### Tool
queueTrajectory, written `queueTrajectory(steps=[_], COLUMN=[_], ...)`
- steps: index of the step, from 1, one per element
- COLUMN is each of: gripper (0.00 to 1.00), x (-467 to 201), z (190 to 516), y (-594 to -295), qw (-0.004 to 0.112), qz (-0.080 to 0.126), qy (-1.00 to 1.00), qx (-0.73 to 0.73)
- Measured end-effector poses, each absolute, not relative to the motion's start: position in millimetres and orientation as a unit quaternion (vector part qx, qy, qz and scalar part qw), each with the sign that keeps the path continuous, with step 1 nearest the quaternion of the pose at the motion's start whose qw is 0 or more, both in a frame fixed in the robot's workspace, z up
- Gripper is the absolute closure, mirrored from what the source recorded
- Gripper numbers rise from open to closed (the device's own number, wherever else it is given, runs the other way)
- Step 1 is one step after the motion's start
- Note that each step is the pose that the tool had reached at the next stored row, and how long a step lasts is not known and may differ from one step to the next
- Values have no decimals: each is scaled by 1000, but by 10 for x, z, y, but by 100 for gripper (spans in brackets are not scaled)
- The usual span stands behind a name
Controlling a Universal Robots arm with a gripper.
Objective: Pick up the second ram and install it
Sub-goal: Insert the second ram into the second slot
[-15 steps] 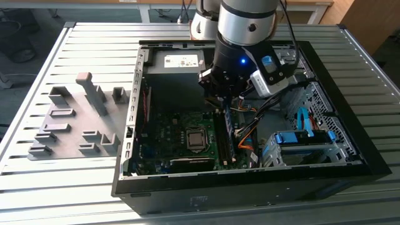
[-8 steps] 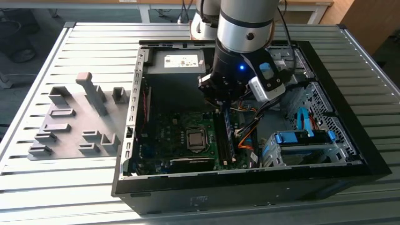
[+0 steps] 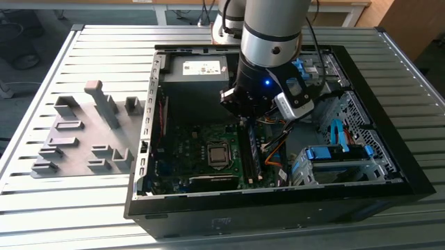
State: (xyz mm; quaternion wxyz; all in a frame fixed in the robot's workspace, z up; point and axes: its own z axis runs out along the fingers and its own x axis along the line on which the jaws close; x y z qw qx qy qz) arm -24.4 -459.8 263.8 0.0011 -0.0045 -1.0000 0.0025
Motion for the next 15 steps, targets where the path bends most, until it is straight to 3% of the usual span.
queueTrajectory(steps=[15], gripper=[86], x=[-242], z=[2597], y=[-4607], qw=[1], qz=[3], qy=[-1000], qx=[-5])
